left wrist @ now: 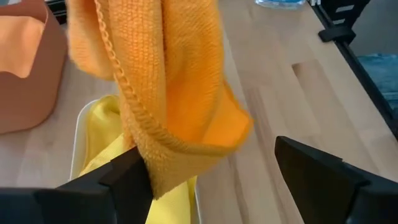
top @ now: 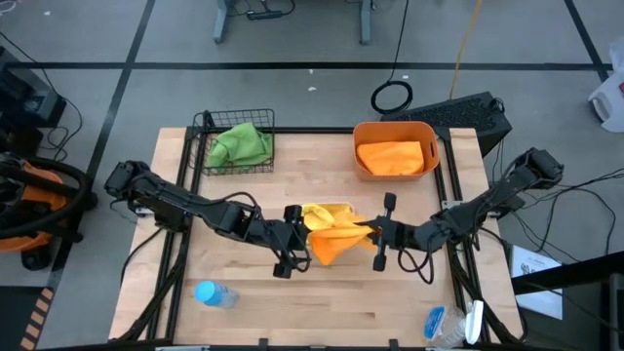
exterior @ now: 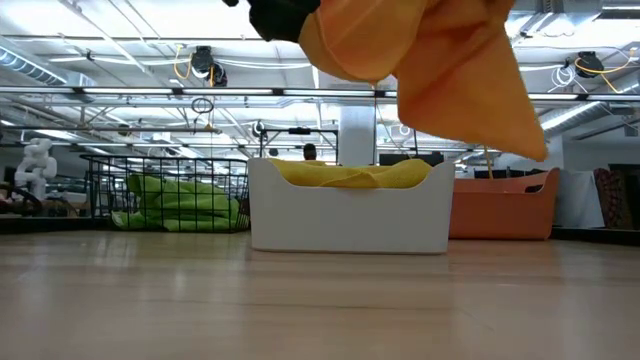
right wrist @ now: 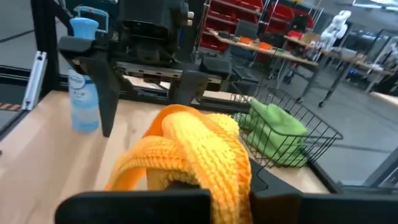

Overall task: Sort microfiber towel by color & place in baskets
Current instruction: Put the orange microfiber towel into the orange bin

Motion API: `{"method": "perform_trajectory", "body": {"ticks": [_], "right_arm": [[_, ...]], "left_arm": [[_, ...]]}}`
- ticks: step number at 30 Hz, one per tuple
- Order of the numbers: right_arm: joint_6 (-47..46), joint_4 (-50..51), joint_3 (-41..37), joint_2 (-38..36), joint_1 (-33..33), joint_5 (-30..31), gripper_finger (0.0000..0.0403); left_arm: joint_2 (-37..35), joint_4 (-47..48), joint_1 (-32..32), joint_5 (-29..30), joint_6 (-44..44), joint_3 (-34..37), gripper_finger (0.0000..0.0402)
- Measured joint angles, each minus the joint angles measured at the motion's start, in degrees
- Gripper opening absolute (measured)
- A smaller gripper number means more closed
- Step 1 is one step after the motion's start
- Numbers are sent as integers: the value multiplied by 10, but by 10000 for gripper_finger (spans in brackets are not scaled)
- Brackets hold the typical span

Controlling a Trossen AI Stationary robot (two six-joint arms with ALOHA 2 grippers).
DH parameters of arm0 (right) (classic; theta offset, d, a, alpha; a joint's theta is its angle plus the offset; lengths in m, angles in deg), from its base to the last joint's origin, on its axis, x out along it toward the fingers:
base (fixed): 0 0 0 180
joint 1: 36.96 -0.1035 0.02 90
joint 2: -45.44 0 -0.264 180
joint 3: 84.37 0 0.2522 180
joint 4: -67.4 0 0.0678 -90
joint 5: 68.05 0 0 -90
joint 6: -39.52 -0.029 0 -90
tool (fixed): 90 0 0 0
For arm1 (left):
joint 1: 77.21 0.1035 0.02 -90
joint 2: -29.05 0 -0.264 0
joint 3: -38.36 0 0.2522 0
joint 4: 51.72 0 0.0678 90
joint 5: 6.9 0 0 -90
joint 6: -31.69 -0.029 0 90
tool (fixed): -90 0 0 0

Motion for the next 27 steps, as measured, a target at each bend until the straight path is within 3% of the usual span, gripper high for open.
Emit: {"method": "perform_trajectory", "body": {"ticks": [6,9,13,19,27], "right_arm": [[-15,-17,1,-3,-7,3,4],[6,-48,3,-4,-7,12,4],[14,-50,3,-3,-6,14,4],[6,-23,2,-3,-9,33,4],[-2,-24,2,-2,-11,37,4]], "left_arm": [[-5,-88,-2,10,8,3,317],[10,-149,-2,59,3,2,318],[27,-144,3,147,-28,3,328],[24,-153,-18,199,-34,2,353],[21,-249,-50,292,-213,1,371]]}}
